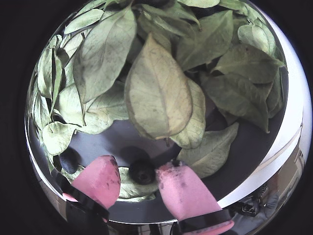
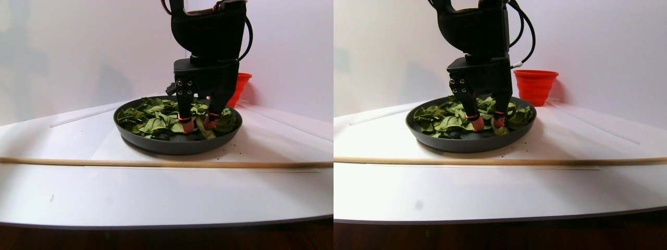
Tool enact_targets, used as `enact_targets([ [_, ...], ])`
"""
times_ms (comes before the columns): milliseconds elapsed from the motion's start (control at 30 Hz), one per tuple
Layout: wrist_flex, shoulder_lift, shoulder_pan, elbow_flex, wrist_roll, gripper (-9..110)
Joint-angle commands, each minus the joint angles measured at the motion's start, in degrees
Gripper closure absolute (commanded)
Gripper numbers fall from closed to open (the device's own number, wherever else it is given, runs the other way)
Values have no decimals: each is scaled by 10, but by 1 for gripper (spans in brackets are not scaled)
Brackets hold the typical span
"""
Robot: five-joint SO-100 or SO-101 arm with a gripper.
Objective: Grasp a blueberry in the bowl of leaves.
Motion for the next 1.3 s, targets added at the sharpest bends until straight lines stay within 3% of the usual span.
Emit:
enact_targets([
  [0,-1,37,4,0,-4,87],
  [833,-56,-72,8,-7,4,87],
  [1267,-70,-100,11,-24,-2,93],
])
